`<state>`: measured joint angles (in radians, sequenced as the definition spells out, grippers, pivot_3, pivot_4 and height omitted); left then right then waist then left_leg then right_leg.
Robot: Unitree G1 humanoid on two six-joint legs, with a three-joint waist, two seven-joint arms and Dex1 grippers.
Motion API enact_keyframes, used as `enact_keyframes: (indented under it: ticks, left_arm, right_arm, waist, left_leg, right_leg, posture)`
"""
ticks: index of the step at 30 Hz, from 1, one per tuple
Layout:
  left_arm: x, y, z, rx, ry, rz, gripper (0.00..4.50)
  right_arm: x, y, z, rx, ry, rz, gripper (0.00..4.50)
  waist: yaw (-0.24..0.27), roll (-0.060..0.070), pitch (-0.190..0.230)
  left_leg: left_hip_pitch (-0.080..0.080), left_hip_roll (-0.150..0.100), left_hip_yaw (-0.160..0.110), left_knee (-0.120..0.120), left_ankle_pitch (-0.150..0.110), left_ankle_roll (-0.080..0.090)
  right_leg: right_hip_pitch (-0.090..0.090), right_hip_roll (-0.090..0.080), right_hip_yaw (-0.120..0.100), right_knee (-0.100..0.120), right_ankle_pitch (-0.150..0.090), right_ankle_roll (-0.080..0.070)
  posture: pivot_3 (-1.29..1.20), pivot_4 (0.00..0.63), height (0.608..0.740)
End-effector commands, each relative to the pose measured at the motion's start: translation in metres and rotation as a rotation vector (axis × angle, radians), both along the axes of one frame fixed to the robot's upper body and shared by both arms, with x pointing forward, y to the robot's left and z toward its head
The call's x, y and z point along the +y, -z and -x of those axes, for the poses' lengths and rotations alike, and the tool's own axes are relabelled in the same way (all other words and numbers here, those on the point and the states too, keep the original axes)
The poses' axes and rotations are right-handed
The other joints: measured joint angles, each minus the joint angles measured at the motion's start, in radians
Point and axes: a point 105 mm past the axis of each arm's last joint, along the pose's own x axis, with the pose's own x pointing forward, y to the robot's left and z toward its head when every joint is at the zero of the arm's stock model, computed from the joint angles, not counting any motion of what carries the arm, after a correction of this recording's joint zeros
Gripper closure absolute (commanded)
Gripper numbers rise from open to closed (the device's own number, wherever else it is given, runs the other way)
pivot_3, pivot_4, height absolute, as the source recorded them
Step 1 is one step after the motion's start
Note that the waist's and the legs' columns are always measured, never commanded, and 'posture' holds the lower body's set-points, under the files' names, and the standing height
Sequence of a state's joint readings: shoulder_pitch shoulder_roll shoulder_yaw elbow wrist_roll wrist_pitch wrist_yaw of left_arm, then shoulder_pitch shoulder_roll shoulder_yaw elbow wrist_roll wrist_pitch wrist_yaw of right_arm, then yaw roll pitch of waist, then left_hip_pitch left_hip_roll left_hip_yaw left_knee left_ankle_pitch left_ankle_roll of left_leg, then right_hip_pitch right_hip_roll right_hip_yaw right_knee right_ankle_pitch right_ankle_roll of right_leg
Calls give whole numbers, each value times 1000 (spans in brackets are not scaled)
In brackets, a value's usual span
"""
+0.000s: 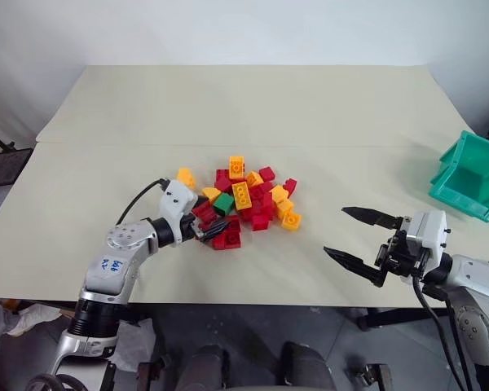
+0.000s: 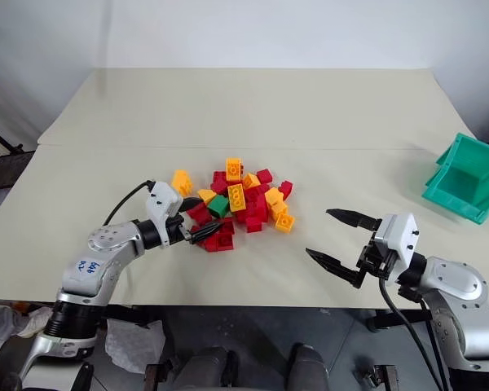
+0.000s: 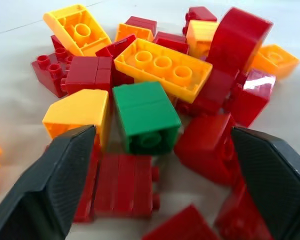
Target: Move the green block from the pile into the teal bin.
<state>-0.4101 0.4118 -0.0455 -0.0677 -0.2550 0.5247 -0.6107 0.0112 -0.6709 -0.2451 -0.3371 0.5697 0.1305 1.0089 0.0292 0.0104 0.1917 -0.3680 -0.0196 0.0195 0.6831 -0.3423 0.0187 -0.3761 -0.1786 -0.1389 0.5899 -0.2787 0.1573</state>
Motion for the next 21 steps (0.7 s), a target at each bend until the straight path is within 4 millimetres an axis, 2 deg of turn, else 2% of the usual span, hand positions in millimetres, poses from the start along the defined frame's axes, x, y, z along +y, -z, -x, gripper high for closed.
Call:
enact_keyframes:
  ticks: [1,7,11,14,17,21]
  left_arm:
    - [-4,1,-9,7,-46,-15,96]
    - [-3,3,-21,35,-115,-12,96]
    - [2,4,-24,41,-134,-36,958]
    - [5,1,-22,43,-115,-53,1968]
    - [7,0,-19,47,-86,-74,2756]
    - [11,-2,-17,37,-62,-96,2795]
  right_arm:
    - [3,-7,3,-39,-4,-11,0]
    - [4,-7,4,-41,1,-20,0]
    - [4,-6,5,-41,10,-21,0]
    - [4,-6,6,-42,18,-23,0]
    - [3,-6,6,-41,22,-22,0]
    - [2,-6,7,-42,25,-20,0]
  waist:
    - [0,0,0]
    - [-1,0,0]
    - [-2,0,0]
    - [-1,0,0]
    - [-2,0,0]
    - [-3,0,0]
  left_leg:
    - [0,0,0,0,0,0]
    - [0,0,1,0,0,0]
    - [1,0,2,0,0,0]
    - [2,0,2,0,0,0]
    - [2,0,2,0,0,0]
    - [2,0,2,0,0,0]
  right_leg:
    - [0,0,0,0,0,0]
    - [0,0,0,0,0,0]
    - [0,0,1,0,0,0]
    - [0,0,3,0,0,0]
    - [0,0,3,1,0,0]
    - [0,0,3,1,0,0]
  posture:
    - [0,150,740]
    - [0,150,740]
    - [0,150,740]
    - [0,150,740]
    - [0,150,740]
    - [0,150,740]
